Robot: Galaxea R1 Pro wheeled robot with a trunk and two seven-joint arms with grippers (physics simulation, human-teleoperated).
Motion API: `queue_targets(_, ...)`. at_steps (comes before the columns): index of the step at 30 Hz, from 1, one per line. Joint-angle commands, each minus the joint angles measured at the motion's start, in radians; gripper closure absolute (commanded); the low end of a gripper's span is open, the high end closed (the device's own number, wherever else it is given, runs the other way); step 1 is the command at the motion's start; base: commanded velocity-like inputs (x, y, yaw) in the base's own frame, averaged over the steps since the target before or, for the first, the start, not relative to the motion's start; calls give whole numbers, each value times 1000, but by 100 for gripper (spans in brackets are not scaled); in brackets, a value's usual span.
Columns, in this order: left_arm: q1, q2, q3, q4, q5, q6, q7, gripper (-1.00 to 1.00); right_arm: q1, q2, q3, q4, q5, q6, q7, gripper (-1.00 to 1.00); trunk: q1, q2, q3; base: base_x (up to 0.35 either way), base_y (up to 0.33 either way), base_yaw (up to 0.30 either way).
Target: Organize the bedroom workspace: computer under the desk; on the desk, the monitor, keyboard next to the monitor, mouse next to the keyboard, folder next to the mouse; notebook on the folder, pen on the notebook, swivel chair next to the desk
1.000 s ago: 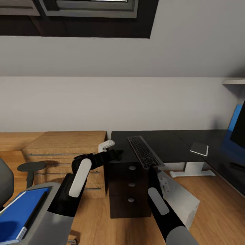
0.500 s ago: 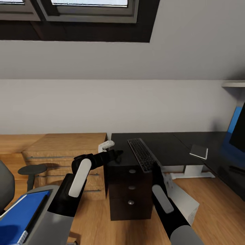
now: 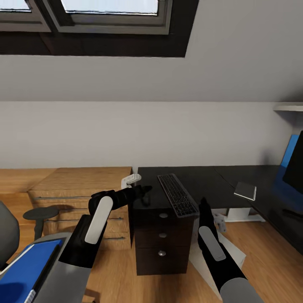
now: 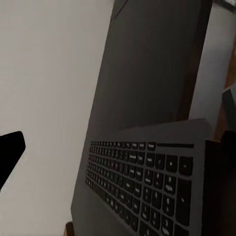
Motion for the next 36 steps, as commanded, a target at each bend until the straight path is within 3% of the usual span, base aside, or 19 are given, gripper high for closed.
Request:
queue_targets(1, -1, -1, -2, -3, 10, 2, 9, -100, -1, -7, 0, -1, -8, -7, -3, -100, -4, 7, 2, 0, 0, 0)
queue_targets(7, -1, -2, -53, -5, 7, 1, 10, -100, -1, -44, -6, -2, -8, -3, -3, -100, -27, 49, 21, 0, 0, 0)
queue_targets(13, -1, -2, -72, -5, 6, 1, 13, -100, -1, -73, -6, 0, -6, 7, -4, -100, -50, 91, 40, 0, 0, 0)
queue_targets(14, -1, -2, -99, -2, 5, 0, 13, -100, -1, -82, -4, 0, -2, 70, -6, -100, -54, 98, 43, 0, 0, 0)
queue_targets(17, -1, -2, -126, 1, 0, 0, 14, -100, -2, -86, -2, 0, 2, 174, -10, -100, -65, 119, 52, 0, 0, 0)
queue_targets(20, -1, -4, -141, 4, -15, -1, 15, -100, -2, -91, -3, -1, 8, 277, -15, -100, -77, 140, 62, 0, 0, 0)
queue_targets(23, -1, -5, -146, 14, -22, -2, 15, -100, -3, -106, -3, -2, 18, 322, -31, -100, -88, 161, 71, 0, 0, 0)
queue_targets(29, -1, -5, -146, 63, -27, -3, 14, -100, -6, -149, -2, -13, 86, 369, -139, -100, -108, 196, 87, 0, 0, 0)
queue_targets(36, -1, -5, -142, 81, -29, -3, 14, -100, -7, -162, -1, -84, 175, 453, -247, -100, -108, 196, 87, 0, 0, 0)
